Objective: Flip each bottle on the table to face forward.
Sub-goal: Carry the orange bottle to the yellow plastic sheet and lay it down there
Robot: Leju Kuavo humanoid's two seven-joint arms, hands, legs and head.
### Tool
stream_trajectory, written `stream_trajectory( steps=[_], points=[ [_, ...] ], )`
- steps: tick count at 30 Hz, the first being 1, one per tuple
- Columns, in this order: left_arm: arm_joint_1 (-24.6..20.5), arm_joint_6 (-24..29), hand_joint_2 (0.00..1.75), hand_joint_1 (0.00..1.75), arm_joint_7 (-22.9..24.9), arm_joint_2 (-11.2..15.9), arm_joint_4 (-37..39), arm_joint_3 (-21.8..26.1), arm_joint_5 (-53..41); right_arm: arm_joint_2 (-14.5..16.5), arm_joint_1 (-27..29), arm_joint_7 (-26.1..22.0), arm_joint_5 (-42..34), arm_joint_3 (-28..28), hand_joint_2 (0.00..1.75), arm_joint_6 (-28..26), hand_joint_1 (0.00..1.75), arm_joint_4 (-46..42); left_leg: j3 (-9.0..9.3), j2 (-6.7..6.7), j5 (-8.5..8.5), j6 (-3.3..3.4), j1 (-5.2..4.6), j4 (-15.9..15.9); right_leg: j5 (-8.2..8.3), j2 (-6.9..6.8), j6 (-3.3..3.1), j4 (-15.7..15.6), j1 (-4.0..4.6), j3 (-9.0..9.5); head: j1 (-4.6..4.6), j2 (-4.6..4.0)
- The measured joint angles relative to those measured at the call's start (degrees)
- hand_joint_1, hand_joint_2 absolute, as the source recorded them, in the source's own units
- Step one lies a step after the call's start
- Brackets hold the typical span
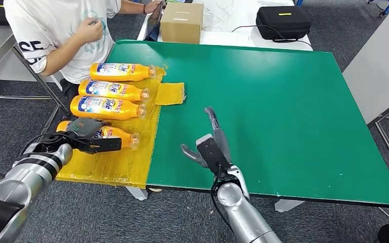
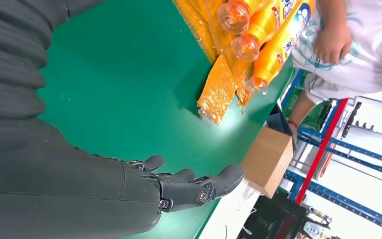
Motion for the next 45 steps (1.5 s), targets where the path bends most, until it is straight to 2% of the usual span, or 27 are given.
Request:
stream_trajectory(
  steps=[9,17,22,27,33,38,41,45],
  points=[
    [-1.0,0.2,1.75,0.00,1.1,-2.1,1.3,-1.8,-1.5,0.0,-0.2,0.1,0.1,0.1,1.75,-0.3,0.00,0.4,0.08,-0.13,0.01,0.01,-0.01,0.0,-0.01,-0.03,0.00,0.0,-0.01,0.11,0.00,0.00],
    [-0.7,2.3,1.75,0.00,-1.4,-3.1,1.4,-2.0,-0.5,0.0,-0.3,0.4,0.5,0.1,1.75,-0.1,0.00,0.4,0.08,-0.14,0.08,0.01,-0.01,0.0,0.00,-0.03,0.01,0.0,-0.01,0.13,0.01,0.00],
    [0.3,6.1,1.75,0.00,-3.8,-3.6,1.4,-1.2,1.9,-0.1,-0.5,0.4,0.9,0.1,1.75,-0.1,0.00,0.5,0.06,-0.13,0.07,0.01,-0.01,0.0,0.00,-0.03,0.01,0.0,-0.01,0.11,0.01,0.00],
    [3.2,12.4,1.75,0.00,-7.5,-4.5,0.6,1.6,5.7,-0.1,-0.9,0.4,0.8,0.1,1.75,-0.1,0.00,0.7,0.04,-0.10,0.06,0.01,-0.01,0.0,0.00,-0.02,0.00,0.0,-0.01,0.07,0.01,0.00],
    [5.4,15.7,1.75,0.00,-9.9,-5.2,-0.6,4.6,8.3,-0.2,-0.8,0.4,0.8,0.1,1.75,-0.2,0.00,0.7,0.02,-0.10,0.06,0.00,-0.01,0.0,-0.01,-0.02,0.00,0.0,-0.01,0.05,0.01,0.00],
    [8.7,21.2,1.75,0.00,-16.6,-6.5,-3.5,9.7,14.9,-0.1,-0.8,0.3,0.8,0.1,1.75,-0.7,0.00,0.7,0.02,-0.09,0.06,0.01,-0.01,0.0,-0.01,-0.01,0.00,0.0,-0.01,0.04,0.01,0.00],
    [10.6,20.6,1.75,0.00,-20.2,-7.4,-5.7,13.3,18.6,-0.1,-0.8,0.3,0.8,0.1,1.75,-0.9,0.00,0.7,0.02,-0.09,0.06,0.01,-0.01,0.0,-0.01,-0.02,0.00,0.0,-0.01,0.04,0.01,0.00],
    [11.0,19.9,1.75,0.00,-21.0,-7.6,-6.2,14.2,19.5,-0.1,-0.8,0.3,0.8,0.1,1.75,-0.9,0.00,0.7,0.02,-0.09,0.06,0.01,-0.01,0.0,-0.01,-0.02,0.00,0.0,-0.01,0.04,0.01,0.00]
  ],
)
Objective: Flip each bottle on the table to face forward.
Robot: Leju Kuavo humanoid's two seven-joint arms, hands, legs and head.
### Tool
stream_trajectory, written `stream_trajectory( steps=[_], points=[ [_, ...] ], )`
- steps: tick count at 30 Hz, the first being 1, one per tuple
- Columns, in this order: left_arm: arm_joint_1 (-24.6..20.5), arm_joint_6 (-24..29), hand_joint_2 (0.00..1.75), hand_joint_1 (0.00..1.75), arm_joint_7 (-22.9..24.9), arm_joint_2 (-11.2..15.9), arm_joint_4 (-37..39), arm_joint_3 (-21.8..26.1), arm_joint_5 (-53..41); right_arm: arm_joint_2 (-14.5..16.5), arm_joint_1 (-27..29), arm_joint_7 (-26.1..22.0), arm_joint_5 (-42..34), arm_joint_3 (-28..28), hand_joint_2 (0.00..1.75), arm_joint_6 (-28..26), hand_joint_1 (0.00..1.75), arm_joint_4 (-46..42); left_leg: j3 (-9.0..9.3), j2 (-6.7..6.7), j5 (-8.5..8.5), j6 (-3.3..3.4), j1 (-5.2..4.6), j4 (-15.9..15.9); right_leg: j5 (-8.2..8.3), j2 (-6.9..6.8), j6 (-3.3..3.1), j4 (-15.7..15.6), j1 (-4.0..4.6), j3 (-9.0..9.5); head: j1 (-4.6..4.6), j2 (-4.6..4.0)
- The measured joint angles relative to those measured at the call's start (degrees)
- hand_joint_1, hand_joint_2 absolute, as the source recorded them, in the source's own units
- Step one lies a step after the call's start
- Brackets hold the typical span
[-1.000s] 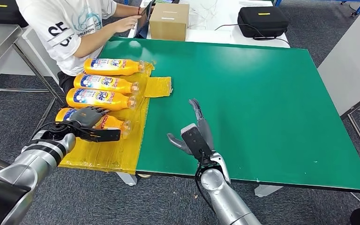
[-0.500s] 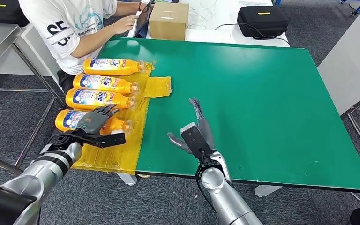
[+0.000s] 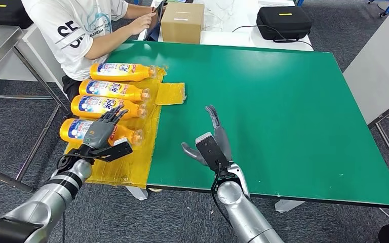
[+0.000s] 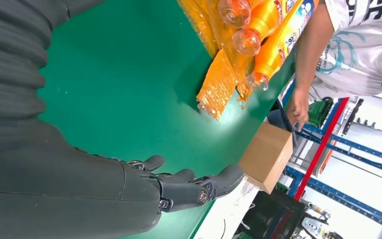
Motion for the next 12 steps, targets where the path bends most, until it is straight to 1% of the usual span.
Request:
stream_trajectory(
  steps=[1,2,3,5,7,10,11,12],
  points=[
    [0.4,-1.3,1.75,0.00,-0.5,-0.2,-0.6,0.8,1.2,0.0,0.0,0.0,0.0,0.0,1.75,0.0,0.00,0.0,0.00,0.00,-0.01,0.00,0.00,0.0,0.00,0.00,0.00,0.0,0.00,0.00,0.00,0.00],
    [1.2,-4.2,1.75,0.00,-1.2,-0.6,-1.8,2.2,3.6,0.0,0.1,0.0,-0.1,0.0,1.75,0.0,0.00,0.0,0.00,0.00,-0.01,-0.01,0.00,0.0,0.00,0.00,0.00,0.0,0.00,-0.01,0.00,0.00],
    [2.3,-7.6,1.75,0.00,-1.8,-1.0,-3.6,4.0,6.7,0.0,0.2,0.0,-0.2,0.0,1.75,0.0,0.00,0.0,-0.01,0.01,-0.02,-0.01,0.00,0.0,0.00,0.00,0.00,0.0,0.00,-0.01,0.00,0.00],
    [5.1,-17.1,1.75,0.00,-2.7,-2.4,-8.8,8.4,16.4,0.0,0.4,-0.1,-0.6,0.0,1.75,-0.2,0.00,-0.1,-0.02,0.01,-0.02,-0.01,0.00,0.0,0.00,0.00,0.00,0.0,0.01,-0.03,-0.01,0.00],
    [6.9,-23.5,1.75,0.00,-2.8,-3.8,-12.7,11.3,24.3,0.1,0.6,-0.3,-1.0,0.0,1.75,-0.6,0.00,-0.3,-0.02,0.00,-0.02,-0.01,0.00,0.0,0.00,0.00,0.00,0.0,0.00,-0.03,-0.01,0.00],
    [8.4,-28.3,1.75,0.00,-2.8,-6.3,-15.7,13.7,29.7,0.5,1.1,-0.5,-1.3,0.0,1.75,-1.6,0.00,-1.4,-0.03,-0.01,-0.03,-0.01,-0.01,0.0,0.00,0.00,0.00,0.0,0.00,-0.03,-0.01,0.00],
    [8.9,-29.1,1.75,0.00,-2.6,-7.4,-16.7,14.4,30.6,0.7,1.4,-0.6,-1.5,0.0,1.75,-1.8,0.00,-1.9,-0.04,-0.02,-0.03,-0.01,-0.01,0.0,0.00,-0.01,0.00,0.0,-0.01,-0.03,-0.01,0.00],
    [9.1,-29.5,1.75,0.00,-2.5,-8.0,-17.2,14.7,31.0,0.7,1.5,-0.6,-1.6,0.0,1.75,-1.9,0.00,-2.2,-0.04,-0.03,-0.03,0.00,-0.02,0.0,0.00,-0.01,0.00,0.0,-0.01,-0.03,-0.01,0.00]
  ],
)
